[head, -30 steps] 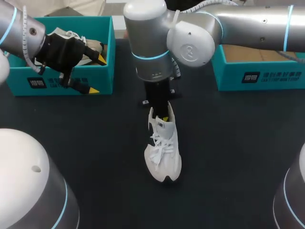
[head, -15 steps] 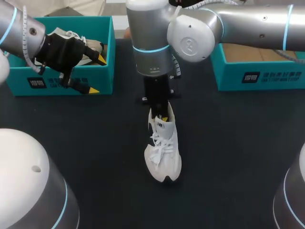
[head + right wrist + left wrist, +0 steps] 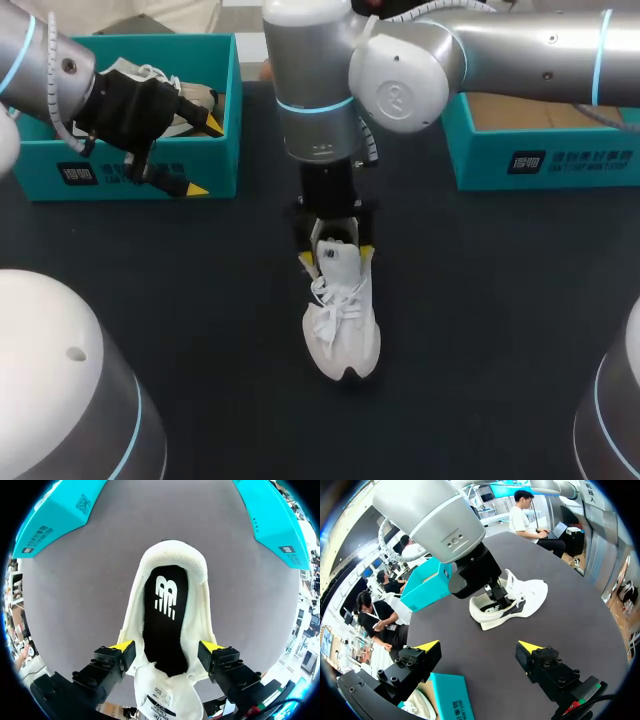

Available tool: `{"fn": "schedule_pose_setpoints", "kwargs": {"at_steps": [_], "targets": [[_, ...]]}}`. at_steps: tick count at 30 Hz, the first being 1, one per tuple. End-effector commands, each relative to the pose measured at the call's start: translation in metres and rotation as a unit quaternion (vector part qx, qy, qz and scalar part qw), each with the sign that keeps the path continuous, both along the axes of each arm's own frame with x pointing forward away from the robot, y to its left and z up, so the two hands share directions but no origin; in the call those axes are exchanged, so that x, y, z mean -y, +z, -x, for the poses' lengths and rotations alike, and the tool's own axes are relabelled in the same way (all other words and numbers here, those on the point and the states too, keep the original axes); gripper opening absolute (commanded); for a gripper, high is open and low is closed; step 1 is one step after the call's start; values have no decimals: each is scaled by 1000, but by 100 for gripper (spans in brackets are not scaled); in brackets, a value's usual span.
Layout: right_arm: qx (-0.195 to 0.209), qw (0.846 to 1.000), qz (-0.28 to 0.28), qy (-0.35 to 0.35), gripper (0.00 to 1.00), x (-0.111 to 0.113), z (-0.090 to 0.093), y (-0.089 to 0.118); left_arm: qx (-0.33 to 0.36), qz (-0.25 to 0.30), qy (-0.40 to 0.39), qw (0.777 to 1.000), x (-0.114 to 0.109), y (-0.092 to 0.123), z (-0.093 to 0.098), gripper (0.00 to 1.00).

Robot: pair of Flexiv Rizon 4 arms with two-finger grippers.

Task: Take the shoe out of the shoebox, open the shoe tongue, remove and reinsert the insole, then place the shoe into the shoebox

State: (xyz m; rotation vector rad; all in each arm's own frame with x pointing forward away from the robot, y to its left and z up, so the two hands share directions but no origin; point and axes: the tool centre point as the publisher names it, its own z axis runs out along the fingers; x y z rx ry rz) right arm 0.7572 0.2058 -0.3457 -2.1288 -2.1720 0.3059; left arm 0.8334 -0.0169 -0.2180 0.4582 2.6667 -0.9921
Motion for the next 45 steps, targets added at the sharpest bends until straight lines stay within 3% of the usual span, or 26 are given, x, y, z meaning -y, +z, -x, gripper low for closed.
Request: {"fn": "schedule_pose_setpoints", "kwargs": {"at_steps": [1,10,19,34,42,43,44,45], "targets": [[1,1000,-1,0,100,0,1,-1,1,-2,0,1000,0,0,1,100],[-3,1000,1,-4,100,1,3,0,1,-2,0,1000,0,0,1,100],[-2,1000,6,-8,100,3,8,14,1,-2,0,1000,0,0,1,100],[5,998,18,-55,100,19,39,29,1,-2,0,1000,0,0,1,100],[-5,998,19,-57,100,6,60,43,1,-2,0,1000,0,0,1,100],[-5,998,20,-56,92,5,61,44,1,-2,0,1000,0,0,1,100],[-6,998,20,-55,65,5,63,43,1,-2,0,1000,0,0,1,100],[-6,998,20,-55,48,6,64,43,1,-2,0,1000,0,0,1,100]]}}
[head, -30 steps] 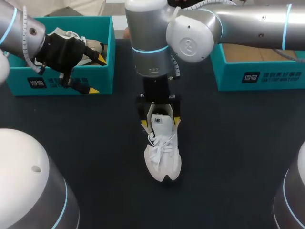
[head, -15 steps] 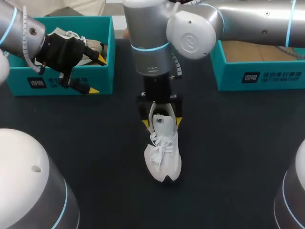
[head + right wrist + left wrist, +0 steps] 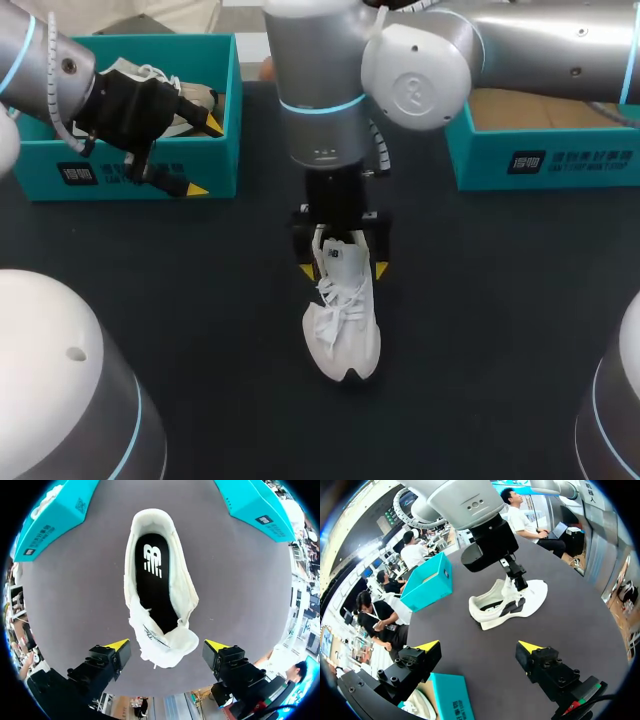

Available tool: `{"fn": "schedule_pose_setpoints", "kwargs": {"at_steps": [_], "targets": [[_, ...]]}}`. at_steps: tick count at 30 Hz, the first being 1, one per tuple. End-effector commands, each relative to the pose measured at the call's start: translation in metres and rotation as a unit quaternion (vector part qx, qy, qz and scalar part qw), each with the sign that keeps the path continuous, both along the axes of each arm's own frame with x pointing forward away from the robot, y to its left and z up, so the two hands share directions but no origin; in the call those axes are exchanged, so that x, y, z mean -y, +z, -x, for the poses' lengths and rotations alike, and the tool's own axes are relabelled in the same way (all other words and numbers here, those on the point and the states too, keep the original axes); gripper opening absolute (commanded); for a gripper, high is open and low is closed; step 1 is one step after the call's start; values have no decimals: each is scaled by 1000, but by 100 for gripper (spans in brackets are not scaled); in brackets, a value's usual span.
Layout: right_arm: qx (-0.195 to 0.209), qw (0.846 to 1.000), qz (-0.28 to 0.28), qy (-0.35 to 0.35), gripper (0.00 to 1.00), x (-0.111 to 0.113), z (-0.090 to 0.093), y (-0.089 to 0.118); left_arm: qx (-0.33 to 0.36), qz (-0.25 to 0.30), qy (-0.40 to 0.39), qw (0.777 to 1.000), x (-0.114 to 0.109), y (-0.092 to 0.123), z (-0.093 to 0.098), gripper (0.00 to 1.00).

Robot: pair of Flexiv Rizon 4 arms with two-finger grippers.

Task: Take the shoe out of the shoebox, open the shoe tongue, remove and reinsert the insole, then place the shoe into the shoebox

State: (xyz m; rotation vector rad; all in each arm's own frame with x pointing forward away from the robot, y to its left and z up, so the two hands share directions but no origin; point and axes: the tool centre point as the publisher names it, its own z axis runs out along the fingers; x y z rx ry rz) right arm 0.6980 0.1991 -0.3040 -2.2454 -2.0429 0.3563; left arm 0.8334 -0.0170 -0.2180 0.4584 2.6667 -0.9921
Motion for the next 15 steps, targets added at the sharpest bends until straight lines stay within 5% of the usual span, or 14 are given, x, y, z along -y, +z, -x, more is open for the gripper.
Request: {"fn": "schedule_pose_setpoints", "kwargs": {"at_steps": [1,10,12,15], "targets": [[3,1000,3,0,48,-1,5,1,1,-2,0,1000,0,0,1,100],[7,1000,9,13,38,-5,-5,3,1,-2,0,1000,0,0,1,100],[12,1000,6,24,25,-8,-11,4,1,-2,0,1000,0,0,1,100],[12,999,4,33,27,-8,-21,-2,1,-2,0,1000,0,0,1,100]]}}
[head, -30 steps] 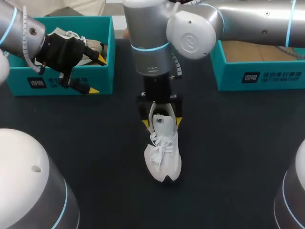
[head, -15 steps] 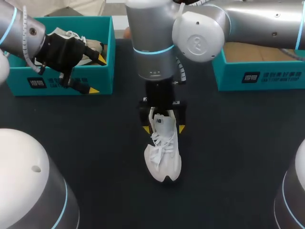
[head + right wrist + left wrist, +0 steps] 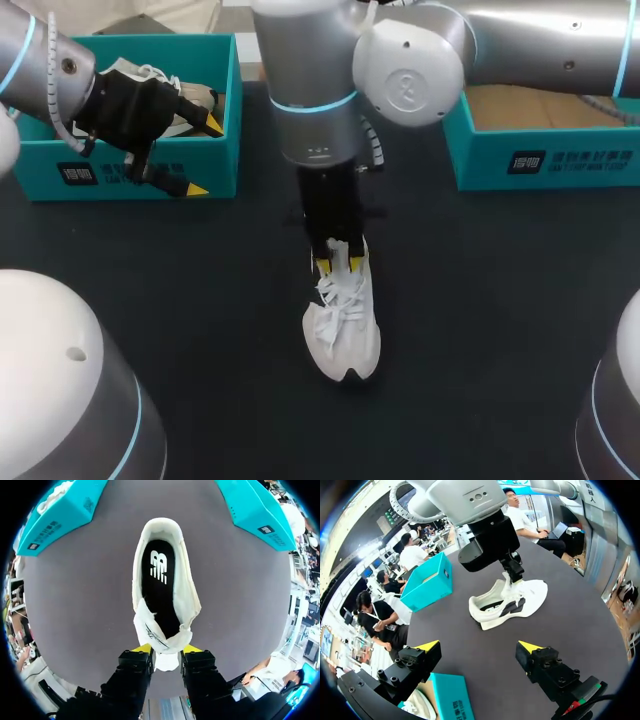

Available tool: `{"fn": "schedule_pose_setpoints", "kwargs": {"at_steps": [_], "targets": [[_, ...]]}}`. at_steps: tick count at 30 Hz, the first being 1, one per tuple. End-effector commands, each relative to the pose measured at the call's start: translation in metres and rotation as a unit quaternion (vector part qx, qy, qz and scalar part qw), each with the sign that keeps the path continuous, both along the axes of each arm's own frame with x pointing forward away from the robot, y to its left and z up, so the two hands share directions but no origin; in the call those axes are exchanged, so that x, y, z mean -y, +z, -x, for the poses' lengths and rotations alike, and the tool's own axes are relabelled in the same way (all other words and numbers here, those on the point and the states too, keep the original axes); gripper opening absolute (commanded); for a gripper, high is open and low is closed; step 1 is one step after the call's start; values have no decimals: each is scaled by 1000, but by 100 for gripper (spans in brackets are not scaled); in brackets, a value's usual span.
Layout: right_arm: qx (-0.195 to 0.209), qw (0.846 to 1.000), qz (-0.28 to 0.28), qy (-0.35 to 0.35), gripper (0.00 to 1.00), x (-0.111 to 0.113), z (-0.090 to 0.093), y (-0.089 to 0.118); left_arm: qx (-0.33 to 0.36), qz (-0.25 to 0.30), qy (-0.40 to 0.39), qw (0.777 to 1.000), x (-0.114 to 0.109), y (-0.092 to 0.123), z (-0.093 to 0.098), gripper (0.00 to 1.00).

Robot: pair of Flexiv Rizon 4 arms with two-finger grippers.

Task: Take the shoe out of the shoebox, open the shoe tongue, remove and reinsert the insole, then place the shoe into the shoebox

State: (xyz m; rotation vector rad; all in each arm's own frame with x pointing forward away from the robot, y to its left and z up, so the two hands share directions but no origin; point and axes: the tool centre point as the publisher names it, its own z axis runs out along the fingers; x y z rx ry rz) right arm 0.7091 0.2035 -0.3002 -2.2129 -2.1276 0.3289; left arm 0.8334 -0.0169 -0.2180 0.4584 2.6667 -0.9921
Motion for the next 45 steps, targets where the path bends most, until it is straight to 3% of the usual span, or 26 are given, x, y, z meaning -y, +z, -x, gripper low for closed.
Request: {"fn": "schedule_pose_setpoints", "kwargs": {"at_steps": [1,9,14,22,24,26,28,29,30,31,32,43,45], "targets": [[-6,1000,2,10,28,-3,-13,-9,1,-2,0,1000,0,0,1,100],[-1,1000,-9,17,20,5,-31,-28,1,-2,0,1000,0,0,1,100],[24,1000,-2,11,15,8,-27,-10,1,-2,0,1000,0,0,1,100],[21,999,-13,30,18,8,-43,-33,1,-2,0,1000,0,0,1,100],[29,998,-3,46,22,13,-47,-28,1,-2,0,1000,0,0,1,100],[63,995,0,79,31,19,-52,-15,1,-2,0,1000,0,0,1,100],[105,981,12,164,40,21,-57,-2,1,-2,0,1000,0,0,1,100],[115,972,10,203,38,22,-59,4,1,-2,0,1000,0,0,1,100],[132,956,19,261,39,22,-62,9,1,-2,0,1000,0,0,1,100],[146,931,18,333,45,19,-63,15,1,-2,0,1000,0,0,1,100],[137,920,9,366,100,18,-63,17,1,-2,0,1000,0,0,1,100],[137,920,9,366,100,18,-63,17,1,-2,0,1000,0,0,1,100],[134,859,7,494,100,-2,-71,8,1,-2,0,1000,0,0,1,100]]}}
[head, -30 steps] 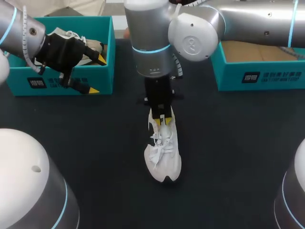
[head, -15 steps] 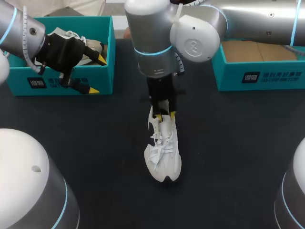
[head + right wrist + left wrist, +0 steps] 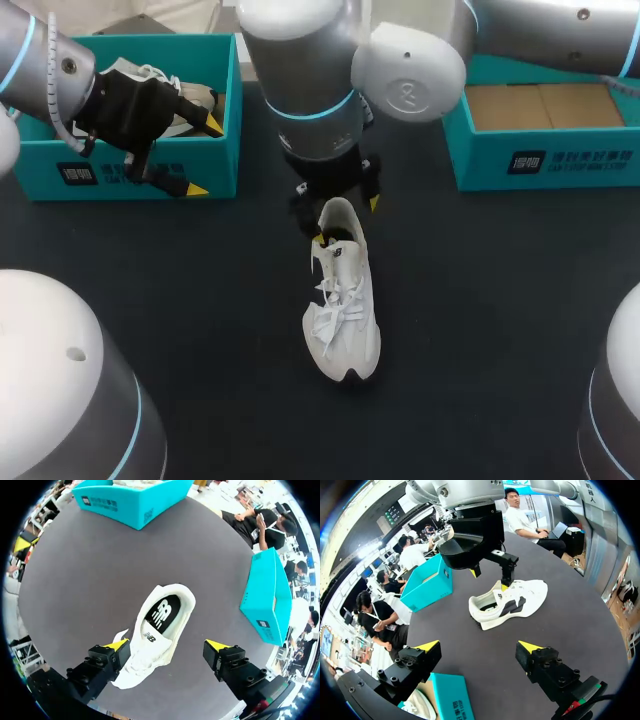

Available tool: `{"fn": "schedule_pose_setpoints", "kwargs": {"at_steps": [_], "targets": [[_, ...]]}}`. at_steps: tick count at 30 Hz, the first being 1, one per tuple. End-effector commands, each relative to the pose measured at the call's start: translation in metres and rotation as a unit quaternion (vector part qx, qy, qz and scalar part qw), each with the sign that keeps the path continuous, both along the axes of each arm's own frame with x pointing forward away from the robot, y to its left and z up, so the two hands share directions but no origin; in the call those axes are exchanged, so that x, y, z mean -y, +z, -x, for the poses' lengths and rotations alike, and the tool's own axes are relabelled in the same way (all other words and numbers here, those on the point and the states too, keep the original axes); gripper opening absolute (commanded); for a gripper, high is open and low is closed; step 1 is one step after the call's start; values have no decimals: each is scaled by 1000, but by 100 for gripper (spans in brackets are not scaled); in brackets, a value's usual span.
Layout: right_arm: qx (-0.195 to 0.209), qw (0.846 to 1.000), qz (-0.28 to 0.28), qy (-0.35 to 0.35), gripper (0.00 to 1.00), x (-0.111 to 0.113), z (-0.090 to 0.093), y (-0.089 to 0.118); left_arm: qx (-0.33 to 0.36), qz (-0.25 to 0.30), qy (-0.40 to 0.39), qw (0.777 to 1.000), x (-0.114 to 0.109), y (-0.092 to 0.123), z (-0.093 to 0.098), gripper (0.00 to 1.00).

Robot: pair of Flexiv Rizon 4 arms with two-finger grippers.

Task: Take the shoe out of the shoebox, open the shoe tongue, remove and reinsert the insole, then place the shoe into the shoebox

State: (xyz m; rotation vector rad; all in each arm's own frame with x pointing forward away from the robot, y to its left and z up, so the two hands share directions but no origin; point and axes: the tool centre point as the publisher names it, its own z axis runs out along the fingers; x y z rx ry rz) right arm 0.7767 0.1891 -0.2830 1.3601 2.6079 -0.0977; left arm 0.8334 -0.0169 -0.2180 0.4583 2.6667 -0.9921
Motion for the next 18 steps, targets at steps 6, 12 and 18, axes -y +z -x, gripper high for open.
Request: {"fn": "schedule_pose_setpoints", "kwargs": {"at_steps": [6,12,18], "targets": [[38,939,40,338,100,-16,-34,-10,1,-2,0,1000,0,0,1,100],[25,907,65,416,100,-10,-62,-17,1,-2,0,1000,0,0,1,100],[24,881,65,469,100,-6,-78,-30,1,-2,0,1000,0,0,1,100]]}}
